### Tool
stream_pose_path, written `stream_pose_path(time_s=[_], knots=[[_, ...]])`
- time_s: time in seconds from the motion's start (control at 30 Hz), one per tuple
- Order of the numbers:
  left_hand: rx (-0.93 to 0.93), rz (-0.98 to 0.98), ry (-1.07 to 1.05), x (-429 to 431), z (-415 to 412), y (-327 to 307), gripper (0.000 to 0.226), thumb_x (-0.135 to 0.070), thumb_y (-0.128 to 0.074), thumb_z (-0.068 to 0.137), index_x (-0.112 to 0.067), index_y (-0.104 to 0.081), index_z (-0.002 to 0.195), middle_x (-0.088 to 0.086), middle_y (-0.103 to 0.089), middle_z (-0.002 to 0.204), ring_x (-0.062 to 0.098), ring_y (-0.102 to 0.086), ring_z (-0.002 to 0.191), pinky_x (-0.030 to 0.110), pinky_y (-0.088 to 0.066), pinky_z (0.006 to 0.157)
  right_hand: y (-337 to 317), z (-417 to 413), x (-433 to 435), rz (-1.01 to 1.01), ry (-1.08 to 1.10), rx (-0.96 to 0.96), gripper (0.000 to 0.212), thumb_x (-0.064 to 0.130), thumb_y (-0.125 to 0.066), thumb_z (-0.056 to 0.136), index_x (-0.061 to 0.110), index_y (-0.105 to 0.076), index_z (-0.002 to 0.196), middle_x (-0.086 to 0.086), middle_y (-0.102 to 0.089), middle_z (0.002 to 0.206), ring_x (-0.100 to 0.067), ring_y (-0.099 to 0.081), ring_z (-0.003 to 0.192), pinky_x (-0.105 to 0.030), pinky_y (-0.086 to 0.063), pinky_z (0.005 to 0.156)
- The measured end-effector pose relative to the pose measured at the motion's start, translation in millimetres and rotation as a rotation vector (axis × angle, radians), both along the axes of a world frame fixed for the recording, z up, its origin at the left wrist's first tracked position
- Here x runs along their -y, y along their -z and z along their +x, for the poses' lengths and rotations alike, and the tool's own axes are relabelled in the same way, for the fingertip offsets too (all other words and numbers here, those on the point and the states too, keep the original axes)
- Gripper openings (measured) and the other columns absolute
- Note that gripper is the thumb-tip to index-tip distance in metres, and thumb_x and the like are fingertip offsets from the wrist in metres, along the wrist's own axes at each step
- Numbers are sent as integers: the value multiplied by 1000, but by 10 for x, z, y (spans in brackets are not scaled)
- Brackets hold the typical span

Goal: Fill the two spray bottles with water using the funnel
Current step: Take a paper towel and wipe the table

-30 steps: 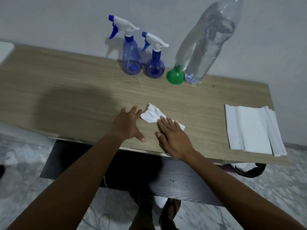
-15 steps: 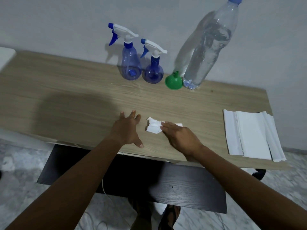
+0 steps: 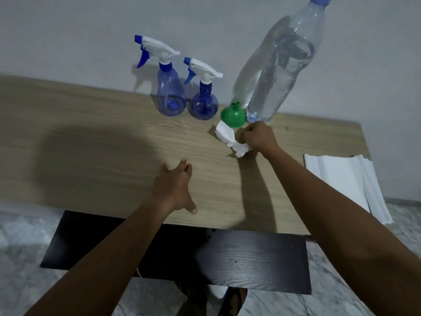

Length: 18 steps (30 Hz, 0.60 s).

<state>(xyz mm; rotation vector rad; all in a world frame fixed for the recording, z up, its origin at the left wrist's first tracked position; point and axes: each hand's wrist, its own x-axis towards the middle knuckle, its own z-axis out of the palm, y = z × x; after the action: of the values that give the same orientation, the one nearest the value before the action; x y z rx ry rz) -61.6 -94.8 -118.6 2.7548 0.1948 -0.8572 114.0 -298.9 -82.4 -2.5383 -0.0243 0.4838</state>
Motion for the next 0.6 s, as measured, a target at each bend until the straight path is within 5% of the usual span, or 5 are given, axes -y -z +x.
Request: stream_pose_path(time_s=[0.1,0.23,0.33,0.4,0.6], knots=[[-11,16,5,31,35,-66,150,-64,-92,47,-13,-13,163,2,7,173,42,-14,157,62,-18,125,11,-122,66,-127,-3,287,24,29,-53,92,13,-71,94,-13,-67,92,-36,-61,85,-34,-42,68],[2,90,48,146,109,-211,140,-64,-90,56,-10,-15,162,4,0,173,31,-32,152,59,-15,126,267,-472,149,32,-462,603,41,25,-44,101,13,-59,137,-11,-61,137,-29,-57,121,-42,-48,97],[-18,120,57,210,130,-266,139,-63,-89,60,-8,-11,163,6,1,173,31,-31,153,60,-13,126,471,-559,204,-159,-638,379,63,48,-29,107,14,-24,160,-7,-26,166,-26,-20,154,-46,-19,124],[-26,101,40,209,127,-278,140,-61,-90,60,-8,-11,163,5,1,173,35,-29,152,59,-13,127,545,-473,207,-211,-627,264,72,57,-20,105,14,-10,162,-5,-8,170,-22,-2,157,-46,-6,127],[-6,97,25,234,135,-299,142,-61,-91,57,-8,-13,162,8,-3,173,34,-28,153,59,-12,126,524,-337,56,-262,-871,315,70,55,-19,106,14,-11,162,-6,-7,170,-23,-4,157,-46,-7,127]])
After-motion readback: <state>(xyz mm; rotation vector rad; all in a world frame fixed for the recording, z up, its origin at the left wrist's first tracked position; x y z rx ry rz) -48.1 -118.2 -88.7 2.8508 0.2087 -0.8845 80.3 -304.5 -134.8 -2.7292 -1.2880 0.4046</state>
